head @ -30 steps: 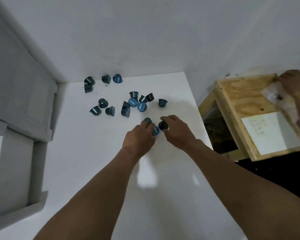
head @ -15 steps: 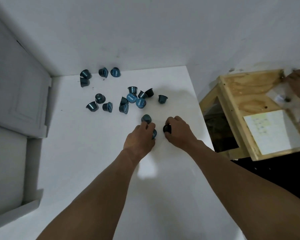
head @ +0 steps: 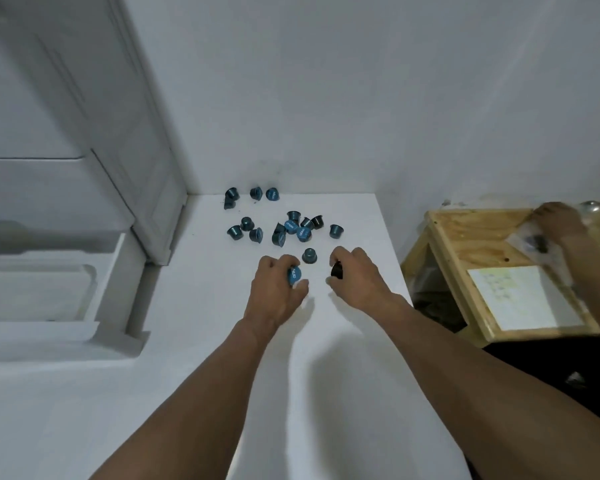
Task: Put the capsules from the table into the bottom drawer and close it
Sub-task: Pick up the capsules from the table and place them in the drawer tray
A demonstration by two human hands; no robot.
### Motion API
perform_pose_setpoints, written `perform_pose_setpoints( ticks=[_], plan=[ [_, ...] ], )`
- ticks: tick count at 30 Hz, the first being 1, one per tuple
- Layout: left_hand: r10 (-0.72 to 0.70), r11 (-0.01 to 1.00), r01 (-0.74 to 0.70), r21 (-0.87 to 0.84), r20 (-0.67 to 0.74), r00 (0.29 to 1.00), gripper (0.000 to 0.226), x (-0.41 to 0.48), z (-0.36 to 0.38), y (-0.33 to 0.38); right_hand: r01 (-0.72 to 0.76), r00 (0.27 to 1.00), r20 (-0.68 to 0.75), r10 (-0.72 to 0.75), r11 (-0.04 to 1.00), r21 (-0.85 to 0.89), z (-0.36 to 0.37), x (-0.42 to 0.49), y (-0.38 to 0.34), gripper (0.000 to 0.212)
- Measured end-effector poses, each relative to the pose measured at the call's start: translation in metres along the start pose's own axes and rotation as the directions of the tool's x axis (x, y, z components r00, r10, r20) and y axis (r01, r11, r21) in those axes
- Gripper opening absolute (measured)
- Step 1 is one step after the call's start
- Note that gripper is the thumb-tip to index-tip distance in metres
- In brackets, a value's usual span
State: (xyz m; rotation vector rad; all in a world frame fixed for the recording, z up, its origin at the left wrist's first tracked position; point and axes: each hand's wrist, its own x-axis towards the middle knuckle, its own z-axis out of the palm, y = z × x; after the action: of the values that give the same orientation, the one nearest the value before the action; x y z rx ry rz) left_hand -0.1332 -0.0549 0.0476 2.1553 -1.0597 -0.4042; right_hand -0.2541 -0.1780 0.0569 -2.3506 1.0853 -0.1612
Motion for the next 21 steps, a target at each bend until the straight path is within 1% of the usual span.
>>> perform_pose_setpoints(
  ticks=[5, 8, 11, 13, 16, 18, 20, 21],
  plan=[
    [-0.01, 0.999, 0.015, 0.03, -0.172, 0.985, 0.032, -0.06, -0.046, 0.011, 0.104, 0.992, -0.068, -0.104, 0.995, 0.001, -0.015, -0.052, -0.044, 0.02],
    [-0.01, 0.998, 0.025, 0.064, -0.225, 0.974, 0.042, -0.094, -0.08, 0.007, 0.183, 0.978, -0.101, -0.181, 0.983, 0.007, -0.014, -0.081, -0.078, 0.017],
    [-0.054, 0.997, 0.067, 0.037, -0.279, 0.959, 0.052, -0.118, -0.117, -0.002, 0.264, 0.96, -0.098, -0.261, 0.964, 0.019, -0.007, -0.102, -0.113, 0.017],
    [-0.081, 0.995, 0.097, 0.035, -0.324, 0.943, 0.047, -0.131, -0.141, -0.011, 0.301, 0.951, -0.08, -0.299, 0.953, 0.017, 0.001, -0.11, -0.136, 0.021],
    [-0.076, 0.99, 0.113, 0.078, -0.374, 0.924, 0.035, -0.15, -0.179, -0.03, 0.341, 0.938, -0.066, -0.339, 0.94, 0.011, 0.017, -0.116, -0.176, 0.042],
    [-0.075, 0.987, 0.126, 0.098, -0.41, 0.909, 0.031, -0.162, -0.206, -0.047, 0.357, 0.933, -0.053, -0.355, 0.934, 0.015, 0.03, -0.12, -0.207, 0.049],
    [-0.093, 0.983, 0.151, 0.107, -0.42, 0.903, 0.032, -0.172, -0.233, -0.069, 0.375, 0.926, -0.039, -0.374, 0.927, 0.013, 0.045, -0.124, -0.241, 0.044],
    [-0.097, 0.981, 0.157, 0.113, -0.414, 0.905, 0.034, -0.176, -0.247, -0.082, 0.388, 0.921, -0.039, -0.387, 0.922, 0.01, 0.054, -0.126, -0.259, 0.034]
  ],
)
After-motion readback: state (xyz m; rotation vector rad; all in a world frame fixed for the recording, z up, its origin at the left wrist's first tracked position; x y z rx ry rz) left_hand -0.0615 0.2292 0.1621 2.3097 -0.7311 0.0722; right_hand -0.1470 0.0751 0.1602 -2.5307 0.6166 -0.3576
